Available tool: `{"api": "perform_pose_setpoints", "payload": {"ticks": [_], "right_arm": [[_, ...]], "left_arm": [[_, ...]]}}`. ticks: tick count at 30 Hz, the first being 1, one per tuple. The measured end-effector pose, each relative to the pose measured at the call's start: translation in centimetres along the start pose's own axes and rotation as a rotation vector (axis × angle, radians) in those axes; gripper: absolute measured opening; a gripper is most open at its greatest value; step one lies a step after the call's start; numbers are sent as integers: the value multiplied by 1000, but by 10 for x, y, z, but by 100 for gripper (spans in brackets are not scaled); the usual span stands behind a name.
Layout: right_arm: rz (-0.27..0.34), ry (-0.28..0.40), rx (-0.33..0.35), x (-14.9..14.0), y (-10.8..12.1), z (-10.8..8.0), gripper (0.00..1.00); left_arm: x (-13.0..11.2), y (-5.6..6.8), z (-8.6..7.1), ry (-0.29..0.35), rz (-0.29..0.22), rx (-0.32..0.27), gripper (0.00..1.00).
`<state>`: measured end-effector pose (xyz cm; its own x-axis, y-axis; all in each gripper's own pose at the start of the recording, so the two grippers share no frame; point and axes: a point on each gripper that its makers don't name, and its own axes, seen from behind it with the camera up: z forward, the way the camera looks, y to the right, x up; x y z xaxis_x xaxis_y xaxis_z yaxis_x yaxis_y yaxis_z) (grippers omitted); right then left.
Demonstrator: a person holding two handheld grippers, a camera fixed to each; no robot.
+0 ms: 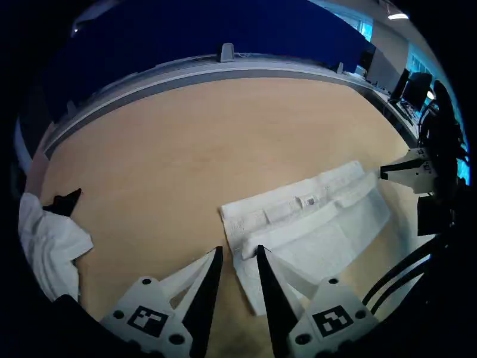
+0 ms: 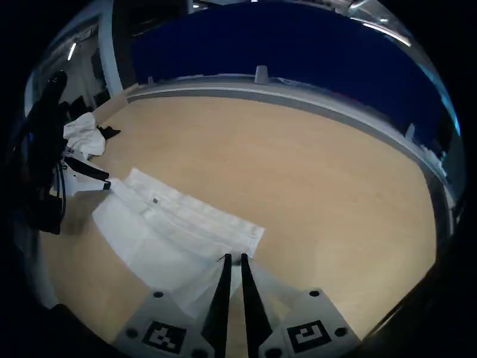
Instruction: Fold towel
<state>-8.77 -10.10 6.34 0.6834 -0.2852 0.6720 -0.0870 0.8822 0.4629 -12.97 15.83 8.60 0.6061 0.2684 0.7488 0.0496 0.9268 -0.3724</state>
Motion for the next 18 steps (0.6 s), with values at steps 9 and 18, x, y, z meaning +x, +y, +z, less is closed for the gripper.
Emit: {"api": "perform_pose_setpoints", "payload": {"ticks": [9, 18], "right_arm": [[3, 14, -24, 4, 4, -3, 37], [2, 17, -40, 3, 9, -7, 42]], "left_arm": [[-2, -14, -8, 4, 9, 31, 74], [-3, -30, -15, 13, 1, 70, 76]]}}
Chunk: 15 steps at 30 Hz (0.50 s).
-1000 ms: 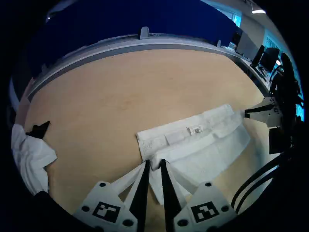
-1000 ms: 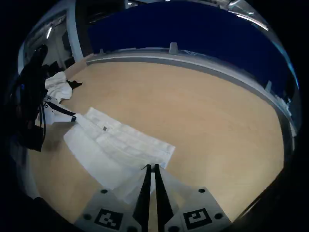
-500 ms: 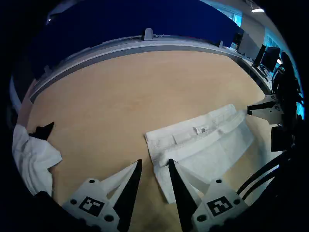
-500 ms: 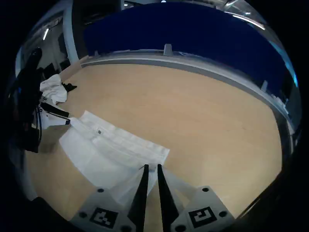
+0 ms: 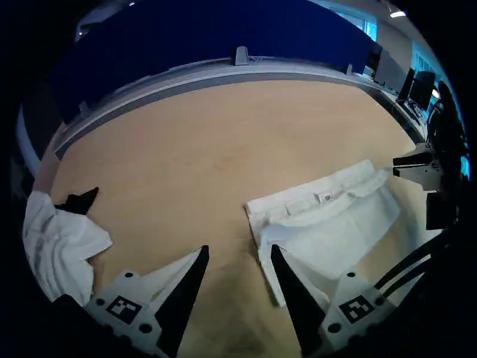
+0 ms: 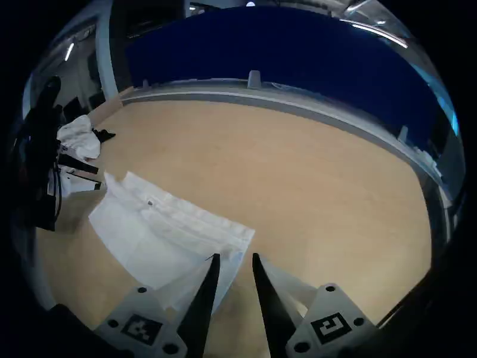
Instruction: Fold towel
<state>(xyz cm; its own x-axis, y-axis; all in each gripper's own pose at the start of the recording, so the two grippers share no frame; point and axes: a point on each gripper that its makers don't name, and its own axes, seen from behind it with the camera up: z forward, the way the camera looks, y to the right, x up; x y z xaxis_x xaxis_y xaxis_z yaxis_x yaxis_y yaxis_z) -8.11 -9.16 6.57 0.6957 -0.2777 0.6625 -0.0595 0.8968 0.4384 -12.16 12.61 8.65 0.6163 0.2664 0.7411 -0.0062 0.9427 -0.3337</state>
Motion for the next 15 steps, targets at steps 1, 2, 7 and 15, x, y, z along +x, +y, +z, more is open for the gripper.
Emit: {"api": "perform_pose_setpoints", "payload": {"ticks": [1, 2, 7, 15], "right_arm": [[1, 1, -1, 0, 0, 0, 42], [1, 1, -2, 1, 0, -1, 43], [1, 6, 0, 2, -1, -4, 61], [-7, -4, 7, -5, -5, -9, 86]], "left_arm": [[0, -1, -1, 1, -1, 2, 76], [0, -3, -2, 3, -2, 5, 76], [0, -4, -7, 7, -14, 3, 76], [-5, -2, -15, 12, -25, -3, 76]]}}
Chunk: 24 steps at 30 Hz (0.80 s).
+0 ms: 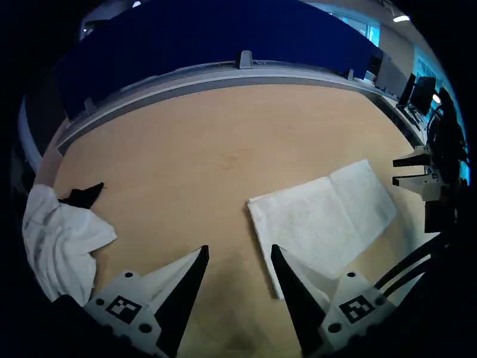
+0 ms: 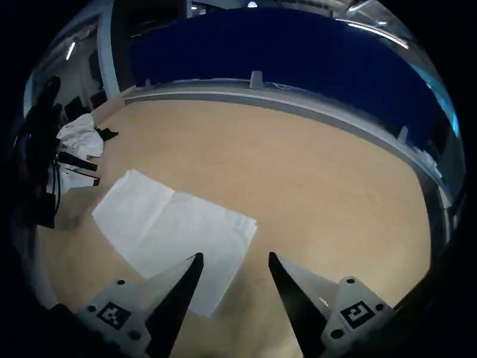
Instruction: Fold towel
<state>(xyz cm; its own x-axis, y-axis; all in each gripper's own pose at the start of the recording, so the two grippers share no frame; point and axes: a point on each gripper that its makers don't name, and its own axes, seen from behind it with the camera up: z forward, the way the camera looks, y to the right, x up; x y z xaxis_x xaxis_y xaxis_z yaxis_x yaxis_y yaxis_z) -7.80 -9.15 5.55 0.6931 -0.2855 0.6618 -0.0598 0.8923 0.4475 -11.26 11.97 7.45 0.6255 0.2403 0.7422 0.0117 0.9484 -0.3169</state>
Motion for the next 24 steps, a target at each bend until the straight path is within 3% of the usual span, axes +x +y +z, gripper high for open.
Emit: {"api": "perform_pose_setpoints", "payload": {"ticks": [4, 15, 24], "right_arm": [[-1, -3, 3, -4, -2, -3, 93], [-19, -25, 29, -21, -13, -13, 94], [-82, -60, 60, -38, -24, -22, 94]], "left_arm": [[-3, 0, -6, 4, -8, 4, 77], [-24, -3, -36, 15, -42, 38, 77], [-58, -6, -68, 16, -69, 81, 79]]}}
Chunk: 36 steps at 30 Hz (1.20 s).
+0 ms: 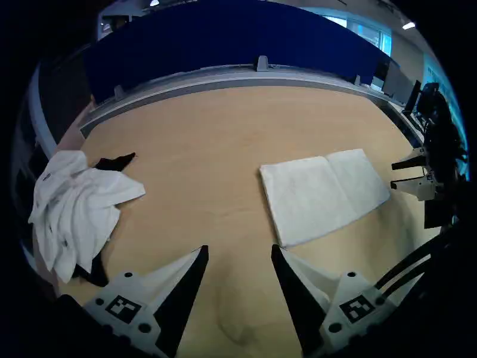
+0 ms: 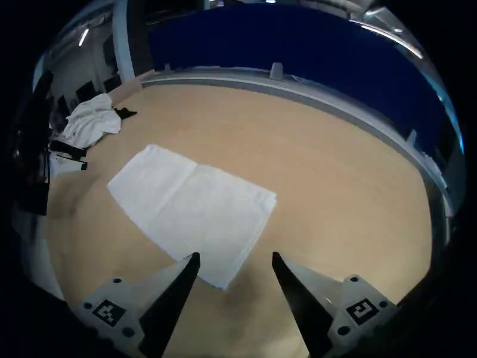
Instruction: Fold towel
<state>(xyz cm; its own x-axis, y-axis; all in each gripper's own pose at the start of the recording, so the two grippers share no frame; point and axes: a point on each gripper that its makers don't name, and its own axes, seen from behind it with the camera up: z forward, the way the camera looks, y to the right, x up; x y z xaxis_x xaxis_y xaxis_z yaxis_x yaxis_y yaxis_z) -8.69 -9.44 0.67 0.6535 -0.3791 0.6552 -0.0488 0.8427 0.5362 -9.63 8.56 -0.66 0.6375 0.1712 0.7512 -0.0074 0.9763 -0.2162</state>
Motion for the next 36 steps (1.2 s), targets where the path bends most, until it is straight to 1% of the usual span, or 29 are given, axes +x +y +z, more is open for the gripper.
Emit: {"api": "perform_pose_setpoints", "payload": {"ticks": [3, 8, 11, 13, 17, 22, 26, 32, 36], "right_arm": [[-30, -17, 12, -7, -5, -1, 94], [-79, -50, 37, -20, -15, -3, 94], [-99, -63, 47, -26, -18, -4, 94], [-105, -71, 52, -28, -18, -3, 94], [-111, -84, 60, -32, -18, -2, 94], [-121, -95, 67, -34, -18, 0, 92], [-129, -104, 71, -37, -17, 3, 86], [-139, -115, 74, -42, -15, 7, 68], [-146, -124, 92, -45, -18, 8, 60]], "left_arm": [[-14, -2, -13, -4, -14, 12, 85], [-35, -4, -32, -5, -28, 29, 85], [-43, -4, -43, -2, -37, 35, 85], [-47, -3, -48, 0, -49, 35, 85], [-53, -2, -58, 3, -74, 32, 91], [-58, -3, -70, 5, -78, 43, 91], [-62, -4, -77, 3, -71, 51, 91], [-67, -4, -87, 3, -76, 57, 91], [-70, -5, -91, 2, -79, 61, 91]]}}
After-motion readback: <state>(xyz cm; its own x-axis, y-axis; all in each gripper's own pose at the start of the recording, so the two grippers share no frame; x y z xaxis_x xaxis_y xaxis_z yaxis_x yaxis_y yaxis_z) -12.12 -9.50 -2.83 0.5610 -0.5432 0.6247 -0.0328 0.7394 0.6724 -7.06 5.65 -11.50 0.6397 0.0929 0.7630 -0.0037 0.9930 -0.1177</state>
